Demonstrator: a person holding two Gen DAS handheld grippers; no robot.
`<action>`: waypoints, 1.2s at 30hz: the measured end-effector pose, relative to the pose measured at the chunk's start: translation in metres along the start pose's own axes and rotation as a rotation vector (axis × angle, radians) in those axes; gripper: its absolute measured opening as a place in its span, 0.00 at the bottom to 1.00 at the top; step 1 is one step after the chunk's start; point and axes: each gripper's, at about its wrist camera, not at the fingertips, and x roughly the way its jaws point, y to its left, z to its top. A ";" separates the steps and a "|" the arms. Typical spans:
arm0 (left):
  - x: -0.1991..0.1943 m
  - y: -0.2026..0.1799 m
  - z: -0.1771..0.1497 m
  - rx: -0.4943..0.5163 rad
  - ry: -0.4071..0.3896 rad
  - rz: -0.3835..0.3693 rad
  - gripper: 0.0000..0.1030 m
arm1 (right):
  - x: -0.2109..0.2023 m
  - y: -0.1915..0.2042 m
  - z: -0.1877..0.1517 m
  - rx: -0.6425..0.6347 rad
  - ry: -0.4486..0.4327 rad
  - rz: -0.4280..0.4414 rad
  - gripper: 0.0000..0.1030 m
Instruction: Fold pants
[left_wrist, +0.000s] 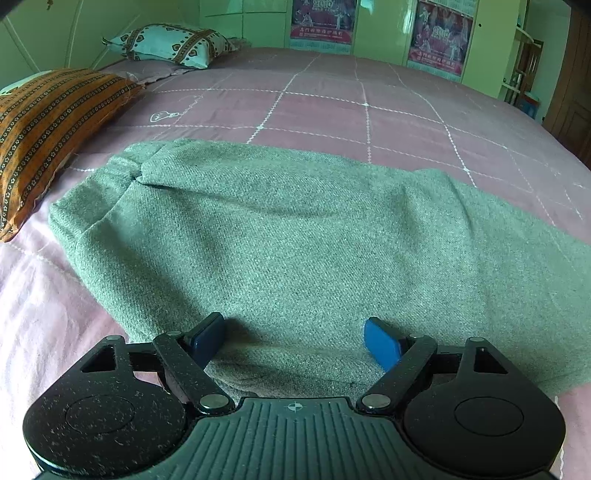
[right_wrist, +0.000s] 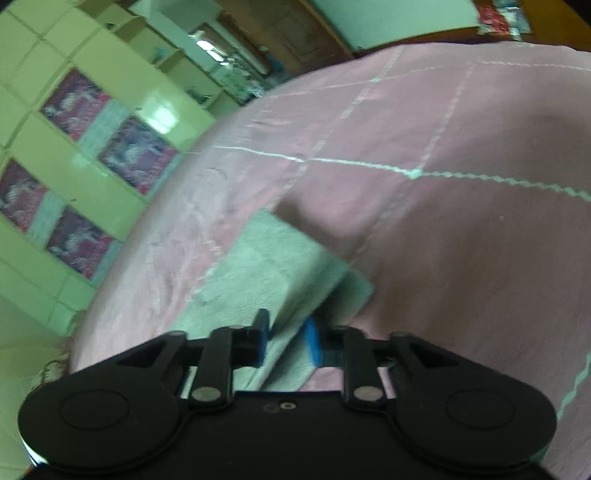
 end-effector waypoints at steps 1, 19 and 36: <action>0.000 0.000 0.000 0.000 0.000 -0.001 0.80 | 0.001 0.004 0.001 -0.013 0.004 -0.011 0.00; -0.002 0.003 -0.001 0.006 -0.005 -0.018 0.80 | -0.019 -0.014 -0.001 -0.003 -0.004 0.008 0.08; -0.005 0.004 -0.007 0.002 -0.033 -0.027 0.81 | -0.053 0.003 0.024 -0.168 -0.193 -0.061 0.00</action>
